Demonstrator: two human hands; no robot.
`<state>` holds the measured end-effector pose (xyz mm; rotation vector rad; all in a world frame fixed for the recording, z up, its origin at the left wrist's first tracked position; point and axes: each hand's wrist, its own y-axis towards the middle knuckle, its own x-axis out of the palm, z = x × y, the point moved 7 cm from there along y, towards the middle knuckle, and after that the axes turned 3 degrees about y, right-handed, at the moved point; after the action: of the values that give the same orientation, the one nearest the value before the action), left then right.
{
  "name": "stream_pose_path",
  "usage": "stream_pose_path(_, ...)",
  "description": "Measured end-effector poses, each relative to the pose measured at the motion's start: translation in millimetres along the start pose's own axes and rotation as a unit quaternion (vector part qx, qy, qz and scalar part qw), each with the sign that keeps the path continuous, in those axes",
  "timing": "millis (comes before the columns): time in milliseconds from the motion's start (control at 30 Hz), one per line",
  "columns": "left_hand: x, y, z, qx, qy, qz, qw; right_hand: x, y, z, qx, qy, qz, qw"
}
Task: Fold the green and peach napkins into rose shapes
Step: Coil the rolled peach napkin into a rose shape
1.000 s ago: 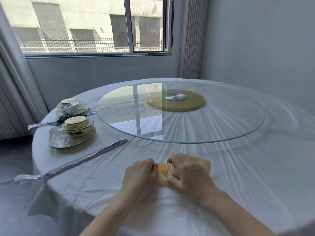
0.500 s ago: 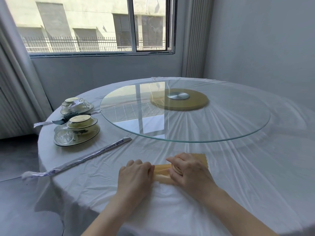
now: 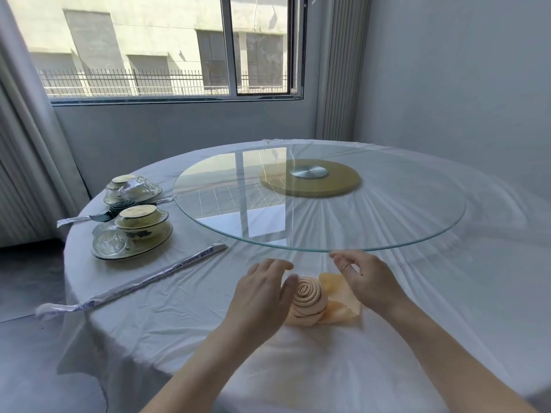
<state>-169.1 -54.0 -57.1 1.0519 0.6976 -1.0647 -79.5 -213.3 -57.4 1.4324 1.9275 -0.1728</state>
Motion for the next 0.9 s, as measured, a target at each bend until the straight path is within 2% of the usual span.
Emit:
stream_pose_path(67, 11, 0, 13, 0.035, -0.023, -0.044, 0.998, 4, 0, 14, 0.025, -0.046, -0.027, 0.998)
stream_pose_path(133, 22, 1, 16, 0.033, -0.023, -0.070, 0.997, 11, 0, 23, 0.035, -0.087, -0.047, 0.995)
stream_pose_path(533, 34, 9, 17, 0.015, 0.081, -0.027, 0.996, 10, -1, 27, 0.061, -0.117, -0.009, 0.991)
stream_pose_path(900, 40, 9, 17, 0.031, 0.035, 0.010, 0.999, -5, -19, 34, 0.081, -0.212, -0.016, 0.974)
